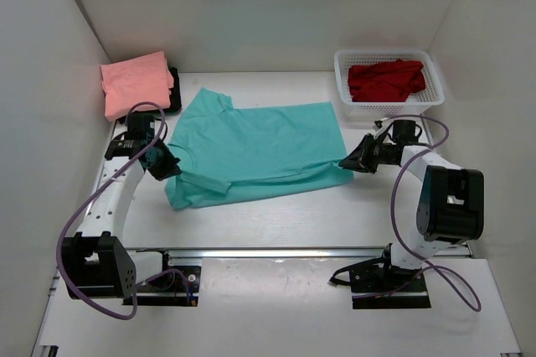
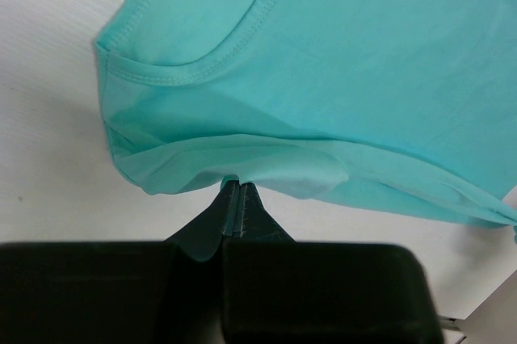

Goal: Fold and stack the t-shirts
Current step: Fold the flattened tshirt in 1/3 of the way

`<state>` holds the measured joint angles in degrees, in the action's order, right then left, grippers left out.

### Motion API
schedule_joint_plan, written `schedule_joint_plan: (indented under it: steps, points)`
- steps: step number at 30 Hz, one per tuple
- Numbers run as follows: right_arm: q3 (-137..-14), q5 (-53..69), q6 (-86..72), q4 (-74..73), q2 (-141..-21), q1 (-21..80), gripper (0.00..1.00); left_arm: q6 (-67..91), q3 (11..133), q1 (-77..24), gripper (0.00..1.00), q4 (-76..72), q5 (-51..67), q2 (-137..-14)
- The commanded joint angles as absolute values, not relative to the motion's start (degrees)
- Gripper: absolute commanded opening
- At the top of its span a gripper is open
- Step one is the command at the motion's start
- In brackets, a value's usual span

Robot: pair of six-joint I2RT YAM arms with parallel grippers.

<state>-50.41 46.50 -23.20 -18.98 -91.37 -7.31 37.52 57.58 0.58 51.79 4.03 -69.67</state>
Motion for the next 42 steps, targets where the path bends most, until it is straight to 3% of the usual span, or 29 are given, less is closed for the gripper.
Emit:
schedule_joint_plan:
  steps: [1,3,7,18,33,42]
  points:
    - [-46.4,47.8,-30.8,-9.4,-86.9,-8.8,0.05,37.4,59.9,1.7,0.0,50.4,4.7,-69.3]
    - [-43.2,47.8,-37.5,-2.9,-85.4,-9.2,0.0,37.1,60.0,2.1,0.0,50.5,4.3,-69.1]
    - [-35.9,44.6,-53.6,7.6,-80.6,-8.4,0.0,36.7,60.1,1.8,0.0,50.8,4.2,-69.0]
    - [-33.0,41.4,-71.1,-9.6,-73.2,-12.0,0.0,36.3,61.3,2.2,0.0,52.2,5.2,-68.6]
    - [-26.6,41.5,-70.3,-32.3,-59.8,-15.4,0.0,38.5,57.2,1.9,0.0,59.8,3.2,-62.4]
    - [-39.5,37.8,-54.2,-41.8,-71.9,-20.5,0.0,38.7,55.1,2.4,0.0,66.3,2.5,-57.8]
